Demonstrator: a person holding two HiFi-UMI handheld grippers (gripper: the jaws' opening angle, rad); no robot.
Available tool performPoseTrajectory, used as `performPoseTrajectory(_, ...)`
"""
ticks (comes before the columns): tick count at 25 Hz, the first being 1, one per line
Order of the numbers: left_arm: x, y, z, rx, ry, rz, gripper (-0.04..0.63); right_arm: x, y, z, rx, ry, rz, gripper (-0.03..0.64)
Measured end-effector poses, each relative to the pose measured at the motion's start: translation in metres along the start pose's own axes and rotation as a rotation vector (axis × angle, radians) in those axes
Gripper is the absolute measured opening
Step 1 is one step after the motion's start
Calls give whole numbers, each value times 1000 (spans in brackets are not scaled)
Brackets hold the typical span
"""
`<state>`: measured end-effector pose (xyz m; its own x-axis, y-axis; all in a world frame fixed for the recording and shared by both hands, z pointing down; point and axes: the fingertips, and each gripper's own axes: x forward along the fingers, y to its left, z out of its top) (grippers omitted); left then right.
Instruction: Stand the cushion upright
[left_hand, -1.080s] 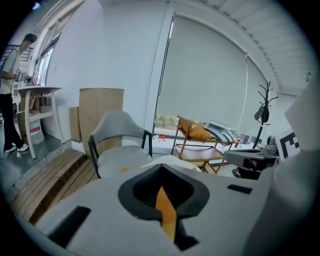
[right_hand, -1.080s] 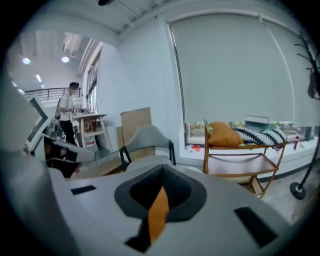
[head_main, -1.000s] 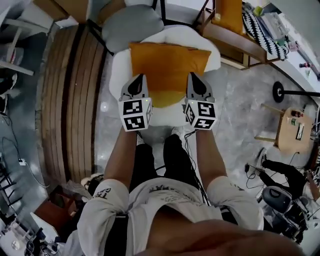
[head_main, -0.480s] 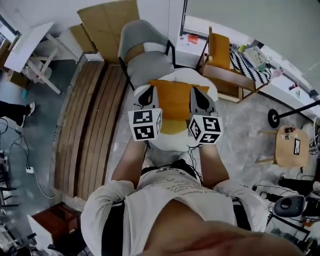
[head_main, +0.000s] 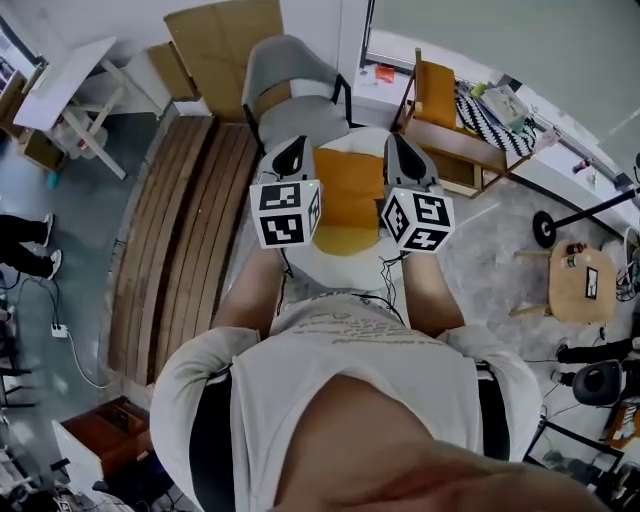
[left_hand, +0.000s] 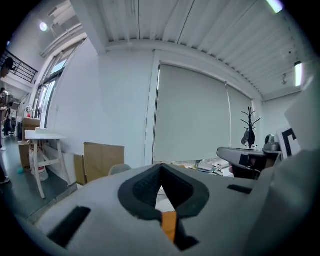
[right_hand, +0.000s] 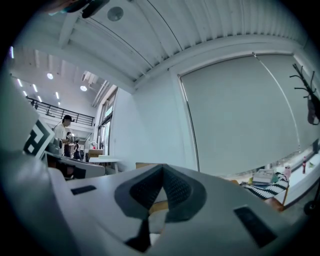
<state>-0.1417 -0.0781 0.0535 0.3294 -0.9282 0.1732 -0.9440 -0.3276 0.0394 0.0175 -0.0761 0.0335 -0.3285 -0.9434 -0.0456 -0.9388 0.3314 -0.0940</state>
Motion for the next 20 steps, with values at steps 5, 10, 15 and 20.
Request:
performPoseTrajectory(5,-1,0,5,-11,-12,-23,20,4,11,1,-2,-4,16,26)
performPoseTrajectory(10,-1,7,1,-6,-7,-30,20,9,19,-4,3,2,12,26)
performPoseTrajectory(15,4,6,7,-4,-18,-39,20,13,16,-2,-4,-1,3,27)
performPoseTrajectory(20,3,7,7,-17,-24,-39,20,14,17,-3,-5,3,7,28)
